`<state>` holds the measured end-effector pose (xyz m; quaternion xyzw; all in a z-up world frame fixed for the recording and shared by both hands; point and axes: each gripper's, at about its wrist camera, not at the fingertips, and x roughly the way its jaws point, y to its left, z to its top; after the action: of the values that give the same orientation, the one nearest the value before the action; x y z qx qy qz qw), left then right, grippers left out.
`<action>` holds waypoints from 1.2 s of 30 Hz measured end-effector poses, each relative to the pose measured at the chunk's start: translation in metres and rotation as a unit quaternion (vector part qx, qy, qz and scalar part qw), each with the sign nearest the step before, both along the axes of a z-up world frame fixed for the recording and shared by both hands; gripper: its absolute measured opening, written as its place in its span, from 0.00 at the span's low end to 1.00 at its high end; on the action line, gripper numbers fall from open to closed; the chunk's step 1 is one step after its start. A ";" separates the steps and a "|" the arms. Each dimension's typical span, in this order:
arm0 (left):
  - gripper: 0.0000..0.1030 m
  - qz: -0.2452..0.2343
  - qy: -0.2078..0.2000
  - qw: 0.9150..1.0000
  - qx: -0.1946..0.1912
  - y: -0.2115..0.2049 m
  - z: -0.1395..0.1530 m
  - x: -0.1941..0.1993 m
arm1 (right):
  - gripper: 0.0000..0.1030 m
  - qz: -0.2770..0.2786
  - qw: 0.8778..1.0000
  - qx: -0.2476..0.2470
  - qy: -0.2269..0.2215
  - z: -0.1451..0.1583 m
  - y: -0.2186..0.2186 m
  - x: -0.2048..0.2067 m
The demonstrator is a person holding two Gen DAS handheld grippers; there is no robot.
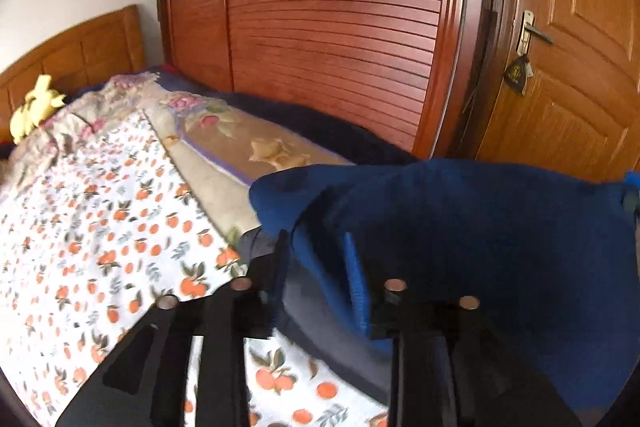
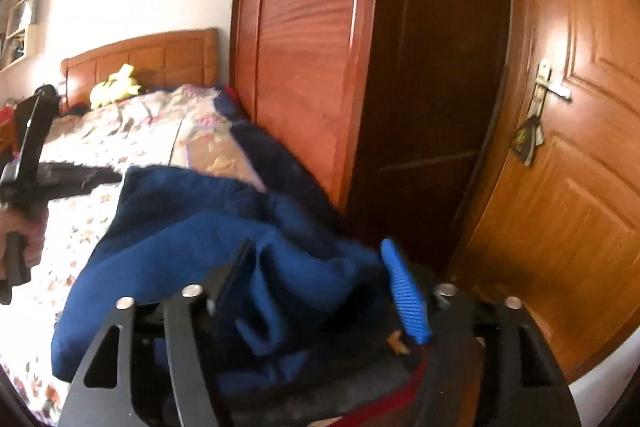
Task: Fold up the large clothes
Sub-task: 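Carry the jacket bundle with both tools onto the stack of dark clothes, then open both tools and withdraw them from the stacked jacket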
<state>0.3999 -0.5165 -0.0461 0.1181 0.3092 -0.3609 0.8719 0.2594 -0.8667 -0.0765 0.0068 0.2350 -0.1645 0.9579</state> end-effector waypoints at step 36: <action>0.98 0.019 -0.111 0.993 -0.038 0.189 0.047 -0.225 | 0.56 0.047 0.999 0.018 0.014 0.002 0.083 -0.010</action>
<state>0.1753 -0.3271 0.0013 0.1187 0.1986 -0.3408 0.9113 0.2489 -0.7833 -0.0749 0.0110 0.2515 -0.1150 0.9609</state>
